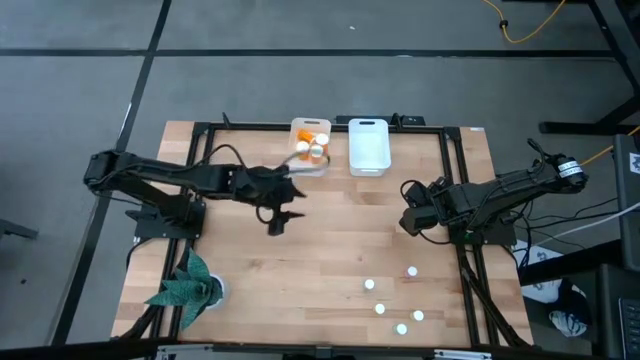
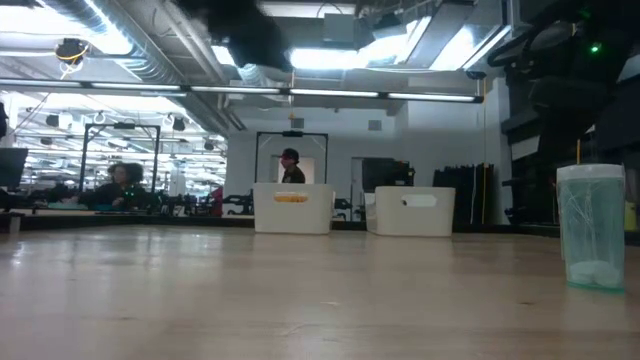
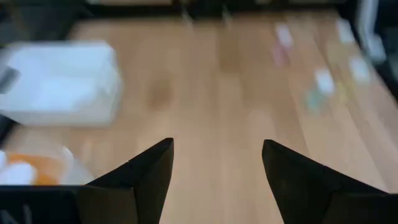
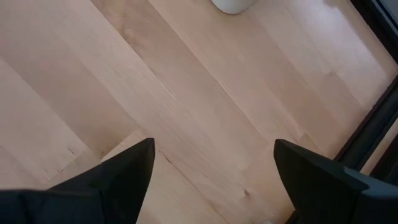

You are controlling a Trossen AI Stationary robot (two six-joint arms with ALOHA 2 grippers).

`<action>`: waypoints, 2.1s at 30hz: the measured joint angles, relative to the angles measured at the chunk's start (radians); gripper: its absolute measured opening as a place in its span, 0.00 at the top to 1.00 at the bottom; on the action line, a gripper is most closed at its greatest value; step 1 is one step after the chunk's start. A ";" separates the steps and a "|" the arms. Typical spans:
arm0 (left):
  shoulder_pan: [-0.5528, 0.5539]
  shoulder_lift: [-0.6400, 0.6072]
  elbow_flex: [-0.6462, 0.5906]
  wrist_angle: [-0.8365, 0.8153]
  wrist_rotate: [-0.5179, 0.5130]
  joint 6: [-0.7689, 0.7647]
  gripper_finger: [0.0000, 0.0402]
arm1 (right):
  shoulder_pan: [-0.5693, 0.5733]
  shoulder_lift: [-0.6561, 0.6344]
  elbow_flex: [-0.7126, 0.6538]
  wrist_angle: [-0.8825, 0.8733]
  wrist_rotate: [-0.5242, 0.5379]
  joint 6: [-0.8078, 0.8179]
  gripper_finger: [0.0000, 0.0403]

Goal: Pick and place medicine bottles into bin by pill shape (circle, oval)
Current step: Put the pink tablet bottle into the right white bin

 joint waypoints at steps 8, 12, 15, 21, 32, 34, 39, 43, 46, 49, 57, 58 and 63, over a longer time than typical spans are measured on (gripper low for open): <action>0.104 -0.073 -0.051 -0.132 0.090 -0.110 0.41 | 0.000 0.000 0.000 0.009 -0.004 -0.001 0.18; 0.143 -0.154 -0.125 -0.114 0.104 -0.125 0.41 | 0.000 0.000 0.000 0.009 -0.004 -0.002 0.18; 0.150 -0.245 -0.204 -0.087 0.106 -0.155 0.41 | 0.000 0.000 0.000 0.008 -0.004 -0.003 0.18; 0.150 -0.489 -0.419 0.117 0.105 -0.149 0.41 | 0.000 0.000 0.000 0.008 0.001 -0.004 0.18; 0.178 -0.965 -0.773 0.260 -0.013 -0.178 0.41 | 0.000 0.000 0.000 0.009 0.003 -0.003 0.18; 0.178 -1.029 -0.831 0.311 -0.012 -0.181 0.41 | 0.000 0.000 0.000 0.009 0.003 -0.004 0.18; 0.177 -1.130 -0.923 0.377 -0.002 -0.176 0.41 | 0.000 0.000 0.000 0.009 0.003 -0.004 0.18; 0.177 -1.163 -0.945 0.381 -0.001 -0.179 0.41 | 0.000 0.000 0.000 0.009 0.003 -0.003 0.18; 0.177 -1.166 -0.945 0.365 -0.001 -0.196 0.41 | 0.000 0.000 0.000 0.009 0.003 -0.003 0.18; 0.177 -1.166 -0.945 0.357 -0.001 -0.200 0.41 | 0.000 0.000 0.000 0.009 0.003 -0.003 0.18; 0.175 -1.166 -0.945 0.314 -0.001 -0.226 0.41 | 0.000 0.000 0.001 0.009 0.003 0.000 0.18; 0.175 -1.166 -0.945 0.314 -0.001 -0.226 0.41 | 0.000 0.000 0.006 0.009 0.002 0.000 0.18; 0.175 -1.166 -0.945 0.315 -0.001 -0.226 0.41 | 0.004 0.000 0.065 -0.011 -0.032 -0.047 0.18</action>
